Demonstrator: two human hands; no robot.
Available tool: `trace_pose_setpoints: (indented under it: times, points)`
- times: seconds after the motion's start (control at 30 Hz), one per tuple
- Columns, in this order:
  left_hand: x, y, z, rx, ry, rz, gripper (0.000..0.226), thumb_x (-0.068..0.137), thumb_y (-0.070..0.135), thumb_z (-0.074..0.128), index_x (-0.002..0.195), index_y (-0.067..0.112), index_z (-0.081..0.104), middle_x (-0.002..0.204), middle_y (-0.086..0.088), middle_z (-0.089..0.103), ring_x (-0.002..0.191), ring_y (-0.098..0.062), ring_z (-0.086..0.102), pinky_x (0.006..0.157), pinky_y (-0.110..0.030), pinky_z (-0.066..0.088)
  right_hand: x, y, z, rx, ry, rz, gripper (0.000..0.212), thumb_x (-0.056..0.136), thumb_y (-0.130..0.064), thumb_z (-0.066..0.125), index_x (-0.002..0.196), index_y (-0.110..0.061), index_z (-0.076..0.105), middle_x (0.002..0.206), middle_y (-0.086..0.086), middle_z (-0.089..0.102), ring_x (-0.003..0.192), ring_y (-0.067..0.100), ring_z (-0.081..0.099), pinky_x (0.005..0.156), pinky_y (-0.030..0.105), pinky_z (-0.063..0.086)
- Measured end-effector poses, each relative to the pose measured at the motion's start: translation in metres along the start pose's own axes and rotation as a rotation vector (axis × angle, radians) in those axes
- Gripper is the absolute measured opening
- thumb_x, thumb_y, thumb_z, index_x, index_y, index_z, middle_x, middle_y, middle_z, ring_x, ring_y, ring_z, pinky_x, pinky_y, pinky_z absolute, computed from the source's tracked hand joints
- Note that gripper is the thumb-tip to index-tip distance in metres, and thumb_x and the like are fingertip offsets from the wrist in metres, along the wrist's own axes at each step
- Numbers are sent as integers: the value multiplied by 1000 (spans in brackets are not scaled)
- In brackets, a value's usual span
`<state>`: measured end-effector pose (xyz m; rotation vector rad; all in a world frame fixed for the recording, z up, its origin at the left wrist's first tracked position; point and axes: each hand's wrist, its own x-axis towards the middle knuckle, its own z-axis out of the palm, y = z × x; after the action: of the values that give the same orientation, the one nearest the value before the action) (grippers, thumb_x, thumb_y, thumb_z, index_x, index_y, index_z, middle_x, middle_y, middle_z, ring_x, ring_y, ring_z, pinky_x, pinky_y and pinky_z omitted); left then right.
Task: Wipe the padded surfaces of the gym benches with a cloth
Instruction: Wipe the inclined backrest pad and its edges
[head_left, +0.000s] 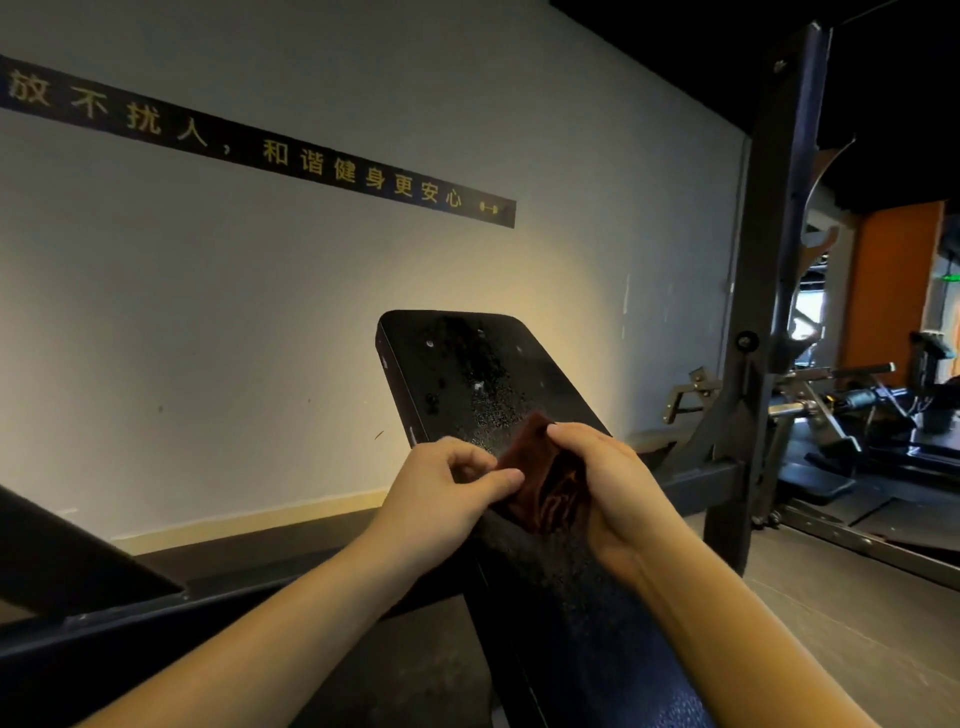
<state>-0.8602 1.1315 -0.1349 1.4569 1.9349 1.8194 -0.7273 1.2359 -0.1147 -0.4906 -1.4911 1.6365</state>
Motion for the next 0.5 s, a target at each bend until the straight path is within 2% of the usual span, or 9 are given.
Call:
trace_pose_setpoints:
  times: [0.07, 0.1, 0.2, 0.27, 0.37, 0.43, 0.5]
  points:
    - [14, -4, 1, 152, 90, 60, 19, 82, 38, 83, 72, 24, 74, 92, 5, 66, 89, -15, 65, 89, -49, 55, 11, 3, 14, 29, 15, 16, 20, 101, -21, 59, 101, -7, 72, 88, 13, 73, 79, 25, 71, 64, 38, 59]
    - [20, -5, 0, 203, 133, 77, 21, 82, 40, 82, 70, 26, 72, 92, 7, 64, 88, -12, 63, 87, -48, 54, 18, 5, 20, 31, 21, 7, 20, 100, -23, 61, 104, -6, 71, 90, 13, 73, 79, 25, 72, 64, 38, 60]
    - [40, -11, -5, 252, 101, 82, 25, 80, 46, 82, 70, 26, 72, 89, 9, 65, 86, -11, 63, 84, -47, 55, 44, 16, 32, -112, 103, -68, 20, 97, -19, 66, 115, -10, 62, 106, 14, 70, 91, 27, 71, 79, 45, 62]
    - [54, -16, -17, 329, 45, 143, 27, 79, 53, 80, 75, 28, 72, 89, 11, 65, 87, -10, 63, 84, -44, 55, 65, 17, 27, -274, 178, -158, 14, 96, -13, 66, 109, -15, 60, 106, 13, 67, 91, 25, 67, 84, 46, 59]
    - [78, -24, -47, 572, 56, 319, 30, 84, 56, 74, 97, 29, 72, 103, 13, 63, 101, -12, 59, 91, -38, 51, 100, 4, 1, -564, 228, -294, 9, 94, -11, 68, 101, -17, 67, 100, 9, 69, 92, 26, 65, 87, 44, 56]
    - [93, -27, -64, 712, 52, 344, 48, 87, 60, 69, 122, 28, 68, 125, 11, 62, 117, -14, 55, 101, -34, 45, 127, -5, -17, -792, 274, -321, 7, 95, -14, 67, 100, -20, 67, 102, 6, 69, 96, 26, 64, 85, 38, 52]
    - [107, -30, -75, 811, 11, 306, 69, 87, 66, 64, 144, 26, 54, 147, 9, 51, 135, -14, 45, 110, -33, 36, 153, -5, -24, -959, 324, -270, 9, 98, -17, 62, 104, -22, 66, 108, 5, 69, 95, 24, 62, 81, 34, 47]
